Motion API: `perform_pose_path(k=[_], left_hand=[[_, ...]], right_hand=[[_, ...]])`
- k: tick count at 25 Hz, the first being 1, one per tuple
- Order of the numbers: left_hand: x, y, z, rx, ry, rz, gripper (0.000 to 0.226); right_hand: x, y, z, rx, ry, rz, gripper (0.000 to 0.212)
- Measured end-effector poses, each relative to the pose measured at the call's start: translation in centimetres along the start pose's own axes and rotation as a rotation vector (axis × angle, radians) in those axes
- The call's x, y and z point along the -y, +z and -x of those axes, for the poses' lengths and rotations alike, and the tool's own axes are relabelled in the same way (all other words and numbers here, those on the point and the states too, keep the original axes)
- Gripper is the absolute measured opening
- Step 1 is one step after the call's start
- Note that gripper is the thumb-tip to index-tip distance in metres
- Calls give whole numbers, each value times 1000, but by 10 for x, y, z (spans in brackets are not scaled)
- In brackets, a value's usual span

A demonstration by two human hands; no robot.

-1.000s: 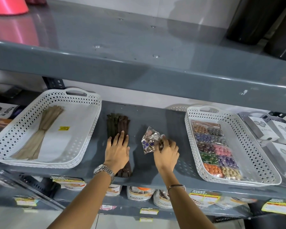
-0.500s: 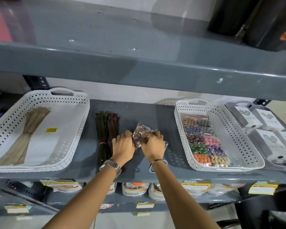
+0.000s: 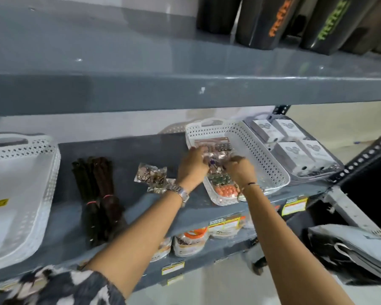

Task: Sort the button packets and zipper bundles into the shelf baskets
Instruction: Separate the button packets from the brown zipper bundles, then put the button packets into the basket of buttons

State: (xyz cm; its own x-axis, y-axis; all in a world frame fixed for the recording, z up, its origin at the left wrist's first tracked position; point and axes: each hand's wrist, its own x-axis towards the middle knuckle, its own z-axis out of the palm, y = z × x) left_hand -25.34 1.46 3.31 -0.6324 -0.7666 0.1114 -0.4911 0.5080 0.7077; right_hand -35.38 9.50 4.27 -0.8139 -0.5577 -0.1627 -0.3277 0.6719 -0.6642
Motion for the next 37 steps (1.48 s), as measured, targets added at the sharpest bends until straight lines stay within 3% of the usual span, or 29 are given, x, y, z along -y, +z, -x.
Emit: perform_pose_path(k=[3,7,11,13,15,17,20,23,26,30,32,33,37], left_hand=[[-24,44,13,62,89,-310,33],[-27,76,16,211,-35,-535,27],[-17,73,14,239,-31,-553,26],[-12,62,14,140,43,-464,26],[4,45,12,-205,13,-302,33],[29,18,14,-379,-277,-102,45],[79,-12,31,-314,-682,-30,48],[110,-16,44,-181,-817,28,46],[123,-13,42,-75,-839,142,42],[119,-25,37,-139,-781,219,39],[101,-28,32,-216,-709,275,33],[86,-28,28,-243,-663,311,28],[19,0,4,-199,-399,243,26]], right_hand=[[-32,-29,-2,166,84,287,27],[-51,-13,-8,136,44,659,30],[-40,-1,-11,65,72,794,30],[-19,6,-9,-25,-22,859,31],[9,22,-2,-95,-223,740,32],[37,45,3,-16,-339,461,30],[58,91,11,223,-313,231,31],[56,126,7,359,-313,220,36],[60,140,-4,377,-290,142,44],[63,142,-4,431,-210,-56,35],[58,124,-5,479,-106,-276,26],[57,110,-7,503,-34,-382,32],[38,28,-24,447,98,-638,33]])
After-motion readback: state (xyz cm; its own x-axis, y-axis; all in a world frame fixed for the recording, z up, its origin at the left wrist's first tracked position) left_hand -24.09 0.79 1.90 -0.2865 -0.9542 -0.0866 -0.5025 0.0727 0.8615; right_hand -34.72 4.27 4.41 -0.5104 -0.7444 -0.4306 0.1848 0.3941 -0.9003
